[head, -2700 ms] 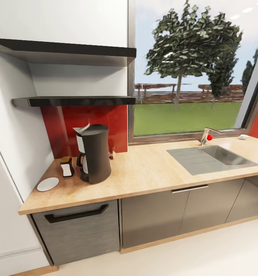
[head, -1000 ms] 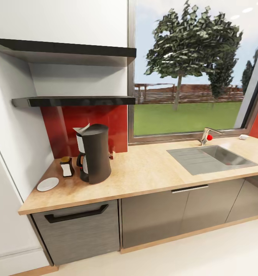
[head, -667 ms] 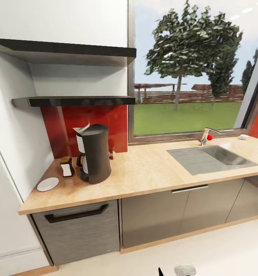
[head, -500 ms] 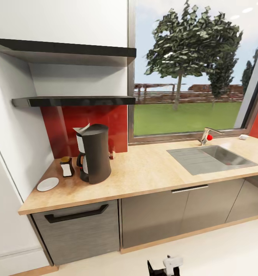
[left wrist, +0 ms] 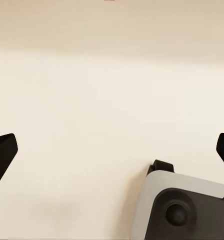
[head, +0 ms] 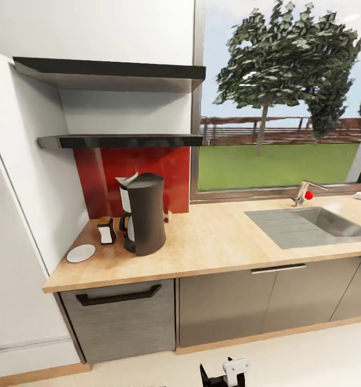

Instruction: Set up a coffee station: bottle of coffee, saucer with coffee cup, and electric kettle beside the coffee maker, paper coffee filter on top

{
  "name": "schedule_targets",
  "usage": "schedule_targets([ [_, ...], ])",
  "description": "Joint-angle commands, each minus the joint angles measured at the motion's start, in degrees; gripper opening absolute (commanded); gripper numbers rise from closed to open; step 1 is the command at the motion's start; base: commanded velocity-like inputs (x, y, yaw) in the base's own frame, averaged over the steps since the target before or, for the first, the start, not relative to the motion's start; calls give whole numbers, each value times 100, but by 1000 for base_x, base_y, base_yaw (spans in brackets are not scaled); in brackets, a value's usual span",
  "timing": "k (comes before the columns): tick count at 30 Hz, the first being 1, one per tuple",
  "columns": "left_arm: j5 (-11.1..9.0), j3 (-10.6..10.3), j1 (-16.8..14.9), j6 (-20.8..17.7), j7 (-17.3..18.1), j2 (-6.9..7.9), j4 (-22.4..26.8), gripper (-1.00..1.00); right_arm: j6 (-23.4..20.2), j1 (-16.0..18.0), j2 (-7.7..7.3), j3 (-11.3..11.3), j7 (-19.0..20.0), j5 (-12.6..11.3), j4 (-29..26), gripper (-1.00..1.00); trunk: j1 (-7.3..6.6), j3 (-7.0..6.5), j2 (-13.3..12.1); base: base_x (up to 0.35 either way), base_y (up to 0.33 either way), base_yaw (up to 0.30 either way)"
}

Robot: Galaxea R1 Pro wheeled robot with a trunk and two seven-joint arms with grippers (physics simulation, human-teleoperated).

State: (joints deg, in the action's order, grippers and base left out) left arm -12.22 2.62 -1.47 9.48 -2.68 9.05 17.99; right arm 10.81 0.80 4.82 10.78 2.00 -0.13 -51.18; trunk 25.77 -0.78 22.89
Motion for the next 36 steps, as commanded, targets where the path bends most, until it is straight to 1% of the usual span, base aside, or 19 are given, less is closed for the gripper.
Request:
schedule_targets([
  [1,-24,2,-3,18,-4,-1,-6,100,19,0,1,-6,20,-3,3,100,2,6,3,0,0,269],
  [12,-6,-15,-3,17,-4,-10,22,100,17,-1,1,3,29,-4,184,100,2,57,3,0,0,257],
  [19,34,-33,-3,10,-4,-17,46,100,17,-1,1,3,29,-4,196,100,2,93,3,0,0,246],
  [32,44,-39,-7,13,6,-17,65,100,17,-1,1,3,29,-4,197,100,2,167,3,0,0,235],
  [35,50,-46,-10,18,69,-21,158,100,17,-1,1,3,27,-4,197,100,2,184,3,0,0,234],
  [36,52,-53,-7,15,241,-6,308,100,17,-1,1,3,26,-4,197,100,2,189,3,0,0,234],
])
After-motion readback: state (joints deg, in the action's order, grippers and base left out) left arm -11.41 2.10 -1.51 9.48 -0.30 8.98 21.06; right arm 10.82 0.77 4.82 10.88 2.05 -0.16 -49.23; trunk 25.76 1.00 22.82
